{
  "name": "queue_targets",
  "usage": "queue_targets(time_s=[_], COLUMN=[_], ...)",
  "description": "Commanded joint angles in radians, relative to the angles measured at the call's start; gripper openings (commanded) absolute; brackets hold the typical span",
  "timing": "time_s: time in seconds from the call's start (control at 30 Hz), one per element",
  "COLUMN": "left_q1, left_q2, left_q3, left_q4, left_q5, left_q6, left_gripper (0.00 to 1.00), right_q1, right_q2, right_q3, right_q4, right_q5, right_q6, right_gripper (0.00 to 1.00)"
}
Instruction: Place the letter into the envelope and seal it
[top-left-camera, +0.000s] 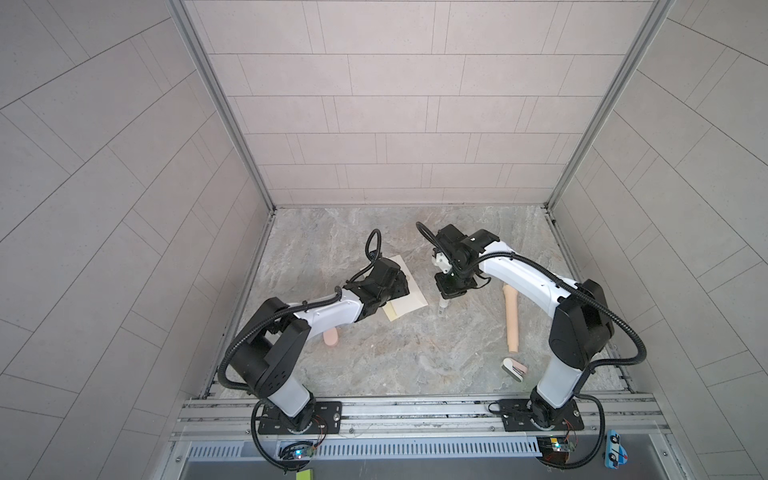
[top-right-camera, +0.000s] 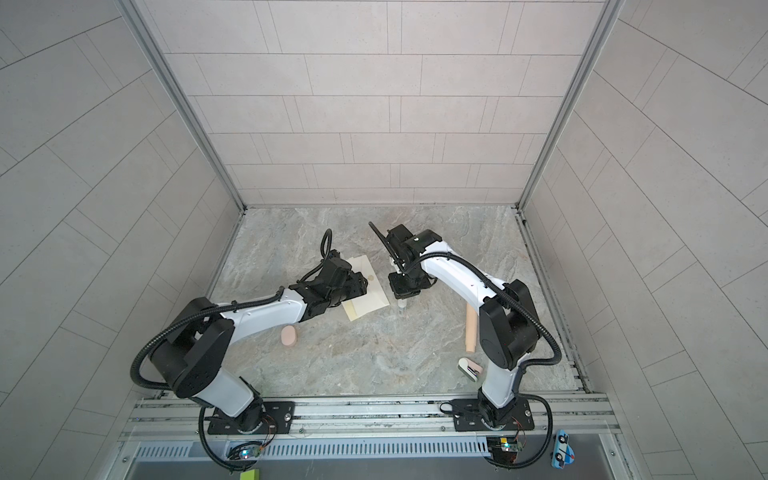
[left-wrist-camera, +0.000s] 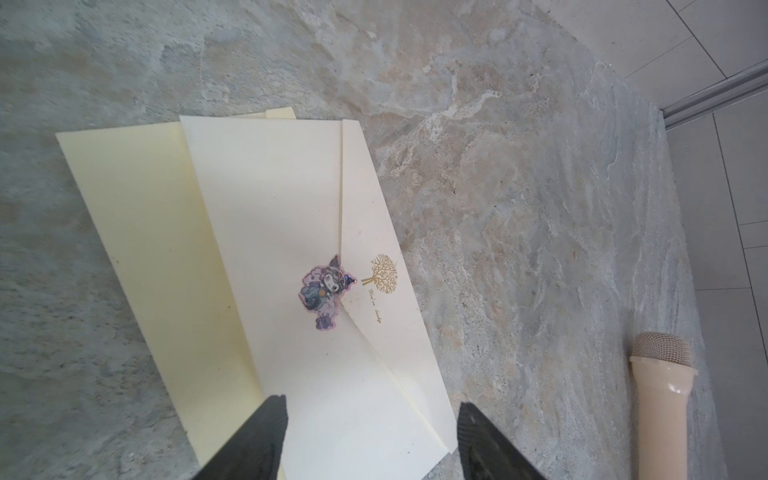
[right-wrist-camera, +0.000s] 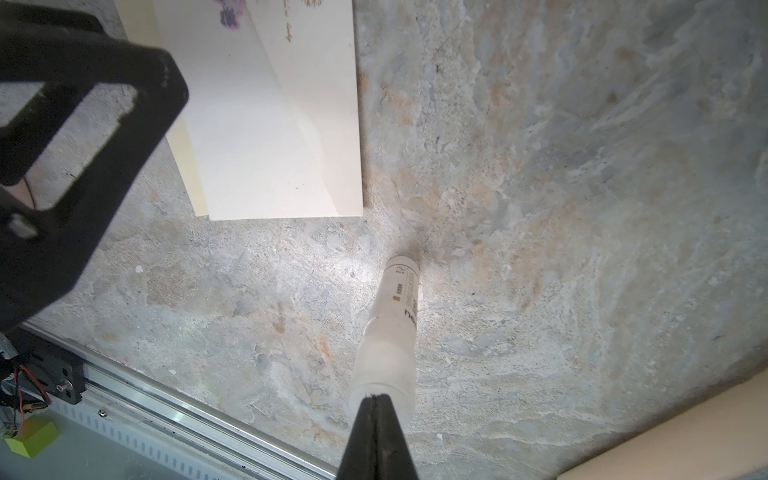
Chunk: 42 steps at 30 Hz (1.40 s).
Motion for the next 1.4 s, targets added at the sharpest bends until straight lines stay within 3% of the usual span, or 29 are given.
queue_targets(time_s=[0.0, 0.83, 1.37], left_q1=[-0.004, -0.003, -0.025], left_q2=[0.011, 0.003, 0.051], left_q3=[0.026, 0.047, 0.106], left_q4=[-0.013, -0.026, 0.040], left_q5=[-0.012, -0.010, 0.265], left_q6=[0.009, 0.042, 0.276], left_gripper=[0.71, 0.71, 0.71], right_q1=[-0.005, -0.008, -0.154], right_q2=[0.009, 0.039, 0.049], right_q3=[-0.007, -0.134, -0.127], right_q4=[-0.011, 0.065, 0.085], right_q5=[0.018, 0.062, -0.005], right_q6=[-0.007, 0.031, 0.013], right_gripper=[0.06, 0.06, 0.06])
